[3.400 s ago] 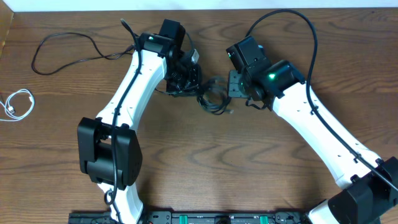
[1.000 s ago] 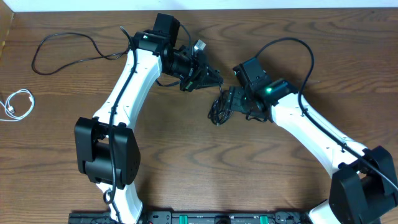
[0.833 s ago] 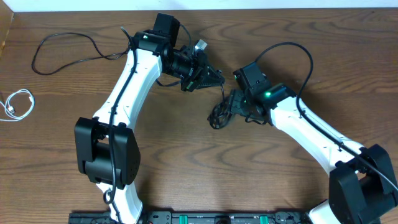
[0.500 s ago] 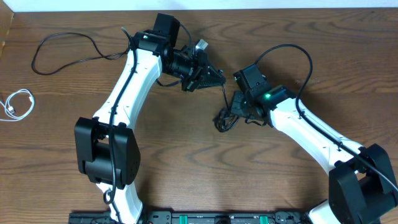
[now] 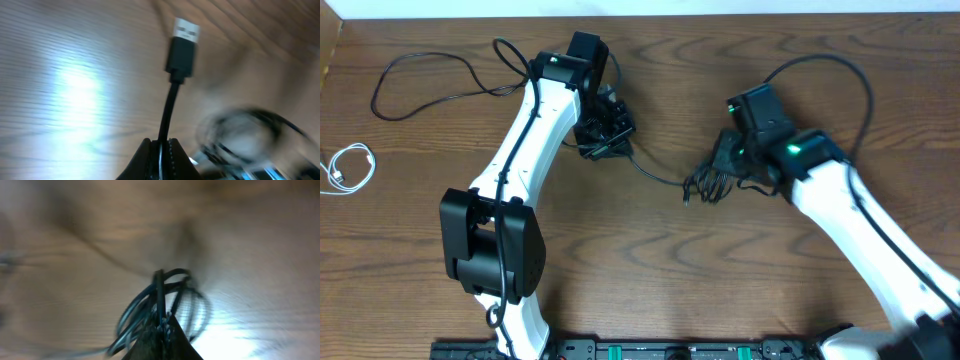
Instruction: Untangle cables
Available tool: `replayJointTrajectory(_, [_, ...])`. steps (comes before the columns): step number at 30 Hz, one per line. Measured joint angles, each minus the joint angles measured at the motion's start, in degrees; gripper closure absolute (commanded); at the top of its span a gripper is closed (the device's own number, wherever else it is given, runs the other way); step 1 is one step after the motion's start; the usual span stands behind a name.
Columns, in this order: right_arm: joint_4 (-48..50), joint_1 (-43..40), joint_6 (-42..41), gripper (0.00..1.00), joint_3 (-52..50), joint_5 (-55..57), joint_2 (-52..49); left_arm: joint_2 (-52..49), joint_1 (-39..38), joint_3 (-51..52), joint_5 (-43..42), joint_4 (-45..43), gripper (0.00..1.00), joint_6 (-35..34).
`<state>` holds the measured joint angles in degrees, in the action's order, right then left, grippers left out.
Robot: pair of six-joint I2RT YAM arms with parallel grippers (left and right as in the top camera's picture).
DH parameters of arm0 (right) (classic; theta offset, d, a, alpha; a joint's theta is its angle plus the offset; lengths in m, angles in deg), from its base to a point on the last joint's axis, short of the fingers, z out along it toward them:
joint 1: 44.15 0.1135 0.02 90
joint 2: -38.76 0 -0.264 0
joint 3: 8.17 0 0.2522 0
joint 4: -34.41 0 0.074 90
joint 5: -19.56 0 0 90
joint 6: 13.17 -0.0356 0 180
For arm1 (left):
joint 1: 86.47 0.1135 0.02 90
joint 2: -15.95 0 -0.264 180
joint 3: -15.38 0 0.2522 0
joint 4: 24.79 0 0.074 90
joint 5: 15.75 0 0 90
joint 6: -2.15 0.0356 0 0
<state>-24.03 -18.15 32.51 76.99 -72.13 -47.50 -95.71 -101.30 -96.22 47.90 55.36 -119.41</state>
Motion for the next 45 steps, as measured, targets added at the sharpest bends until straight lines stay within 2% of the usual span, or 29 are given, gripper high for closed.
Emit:
replayJointTrajectory(6, [2.5,0.0,-0.1,0.99,0.6,0.3,9.0,0.0,0.0,0.0,11.0,2.1,0.92,-2.9])
replayJointTrajectory(15, [7.8,-0.3,1.2,0.99,0.6,3.9,17.6,0.0,-0.3,0.0,20.9,6.7,0.92,-6.2])
replayJointTrajectory(21, [6.7,-5.4,4.9,0.98,1.7,13.7,25.2,0.0,-0.3,0.0,26.7,8.3,0.92,-6.2])
replayJointTrajectory(25, [2.2,-10.4,6.2,0.99,2.2,21.0,28.9,0.0,-0.3,0.0,28.0,8.3,0.92,-6.2])
replayJointTrajectory(28, [-0.3,-13.8,6.5,0.98,2.2,21.6,29.6,0.0,-0.3,0.0,27.7,8.2,0.92,-6.2])
replayJointTrajectory(32, [-1.9,-15.3,7.4,0.77,2.2,14.5,28.0,0.0,-0.3,0.0,25.1,7.5,0.92,-5.6])
replayJointTrajectory(35, [-2.3,-15.1,7.4,0.66,2.2,8.3,25.4,0.0,-0.3,0.0,24.0,7.3,0.92,-5.4])
replayJointTrajectory(41, [-1.9,-11.3,9.1,0.46,2.3,-7.0,13.6,0.0,-0.3,0.0,23.2,7.1,0.92,-4.7])
replayJointTrajectory(45, [0.4,-6.7,10.2,0.27,2.3,-12.9,5.2,0.0,-0.3,0.0,23.2,7.1,0.92,-4.6])
